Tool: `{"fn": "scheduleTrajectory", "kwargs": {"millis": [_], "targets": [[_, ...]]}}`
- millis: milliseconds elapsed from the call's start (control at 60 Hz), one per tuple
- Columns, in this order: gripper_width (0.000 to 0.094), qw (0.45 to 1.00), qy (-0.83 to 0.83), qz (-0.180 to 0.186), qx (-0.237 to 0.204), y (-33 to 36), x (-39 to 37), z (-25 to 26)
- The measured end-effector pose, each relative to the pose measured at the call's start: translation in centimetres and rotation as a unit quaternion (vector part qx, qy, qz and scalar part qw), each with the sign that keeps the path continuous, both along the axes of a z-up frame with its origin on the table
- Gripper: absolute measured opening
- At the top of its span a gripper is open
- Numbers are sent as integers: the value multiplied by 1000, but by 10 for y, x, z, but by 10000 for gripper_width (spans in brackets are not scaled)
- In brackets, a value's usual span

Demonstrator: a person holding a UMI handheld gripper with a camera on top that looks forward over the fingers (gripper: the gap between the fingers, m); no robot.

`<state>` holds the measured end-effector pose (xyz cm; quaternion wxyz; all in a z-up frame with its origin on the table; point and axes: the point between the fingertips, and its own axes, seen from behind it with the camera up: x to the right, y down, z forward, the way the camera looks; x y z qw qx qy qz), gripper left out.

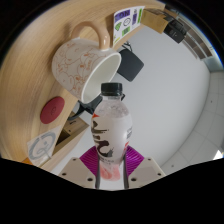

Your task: Pour water

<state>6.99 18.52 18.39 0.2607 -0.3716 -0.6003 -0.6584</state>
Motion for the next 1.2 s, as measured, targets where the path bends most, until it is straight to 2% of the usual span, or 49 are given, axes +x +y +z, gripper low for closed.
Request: {"fn": "scheduleTrajectory", "kwargs": {"millis": [117,233,333,467,567,667,867,1067,1083,1100,1150,1200], "targets": [[315,997,82,8,6,-4,-3,12],[316,951,310,-8,2,-14,0,28],[317,863,505,-12,2,-19,-4,44],[317,712,702,-3,3,-20,-4,61],[316,608,794,-14,-16,-14,-8,38],[316,542,839,-28,-35,-3,-5,4],[317,483,872,-65,-54,12,2,-69],[316,471,874,-94,-66,13,6,-123],[321,471,875,-95,-66,11,8,-127],[321,469,878,-78,-56,13,8,-122],[320,469,879,-74,-53,13,9,-122],[360,462,882,-73,-49,10,8,-122]]}}
